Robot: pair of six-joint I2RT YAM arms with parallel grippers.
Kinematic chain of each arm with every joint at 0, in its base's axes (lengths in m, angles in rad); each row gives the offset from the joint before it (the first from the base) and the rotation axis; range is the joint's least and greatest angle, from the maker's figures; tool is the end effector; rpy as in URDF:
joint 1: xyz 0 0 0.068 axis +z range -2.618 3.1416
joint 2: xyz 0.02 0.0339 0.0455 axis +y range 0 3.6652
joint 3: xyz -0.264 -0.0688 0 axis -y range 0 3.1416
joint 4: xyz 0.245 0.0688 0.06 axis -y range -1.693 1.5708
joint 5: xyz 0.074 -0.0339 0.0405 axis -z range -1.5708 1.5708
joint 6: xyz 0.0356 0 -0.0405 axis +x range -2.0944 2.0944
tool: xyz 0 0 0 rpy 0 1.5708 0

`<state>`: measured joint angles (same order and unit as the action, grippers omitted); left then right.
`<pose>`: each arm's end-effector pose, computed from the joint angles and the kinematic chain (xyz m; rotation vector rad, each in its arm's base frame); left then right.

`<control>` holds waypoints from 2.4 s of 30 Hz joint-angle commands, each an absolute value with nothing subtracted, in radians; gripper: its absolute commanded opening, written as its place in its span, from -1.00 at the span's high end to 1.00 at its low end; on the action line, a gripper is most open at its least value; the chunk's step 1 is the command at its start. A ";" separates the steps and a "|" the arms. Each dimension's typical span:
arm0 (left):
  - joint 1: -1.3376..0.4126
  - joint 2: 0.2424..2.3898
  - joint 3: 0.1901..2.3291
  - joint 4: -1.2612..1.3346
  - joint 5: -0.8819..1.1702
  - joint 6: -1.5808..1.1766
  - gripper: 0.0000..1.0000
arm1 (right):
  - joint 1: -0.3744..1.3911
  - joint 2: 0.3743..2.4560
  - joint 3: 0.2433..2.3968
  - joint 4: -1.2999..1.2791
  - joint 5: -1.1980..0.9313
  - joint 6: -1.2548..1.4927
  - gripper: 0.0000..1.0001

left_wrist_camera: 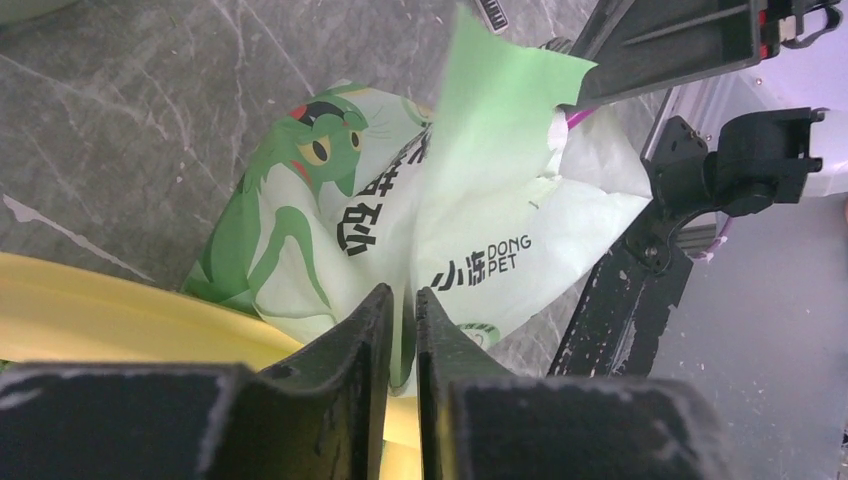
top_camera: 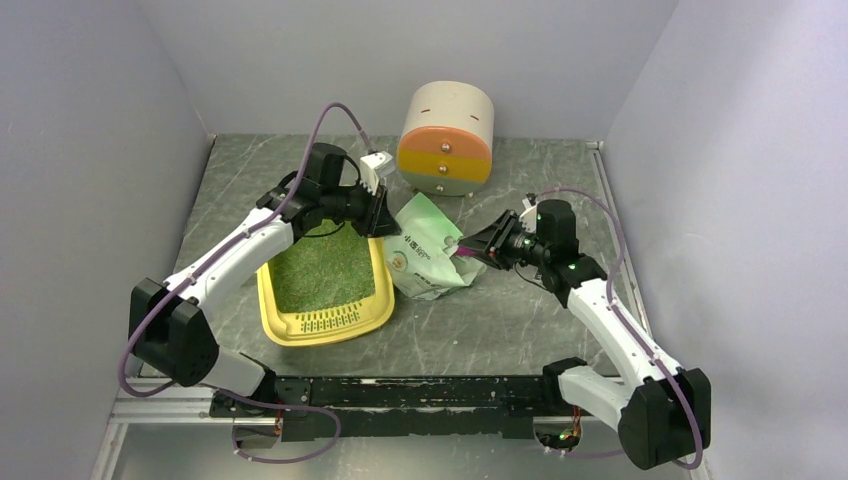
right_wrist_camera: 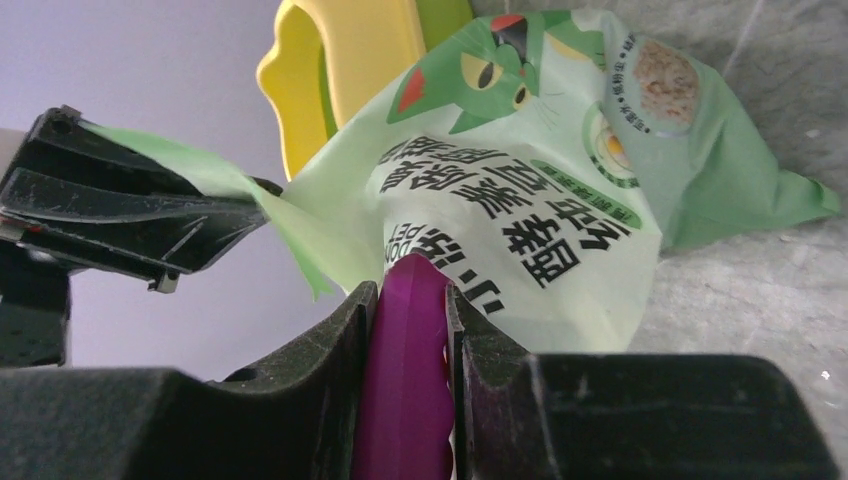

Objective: Fill the litter box with clean litter
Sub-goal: 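Scoop the cat litter from the cat litter bag.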

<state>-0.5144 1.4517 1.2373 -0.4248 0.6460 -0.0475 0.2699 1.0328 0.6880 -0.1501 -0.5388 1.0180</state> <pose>0.2707 -0.1776 0.3210 0.8752 2.0691 -1.0212 0.2145 0.0783 0.2642 0.4760 2.2247 1.2998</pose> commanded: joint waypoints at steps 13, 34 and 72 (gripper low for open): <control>-0.534 1.411 1.235 -0.303 0.577 -0.178 0.90 | 0.457 1.142 1.026 -0.771 -0.016 0.697 1.00; -0.534 1.402 1.207 -0.271 0.532 -0.241 0.91 | 0.515 1.168 0.814 -0.247 -0.251 0.917 1.00; -0.533 1.381 1.187 -0.223 0.509 -0.304 0.90 | -0.021 0.785 0.249 0.450 -0.845 1.452 1.00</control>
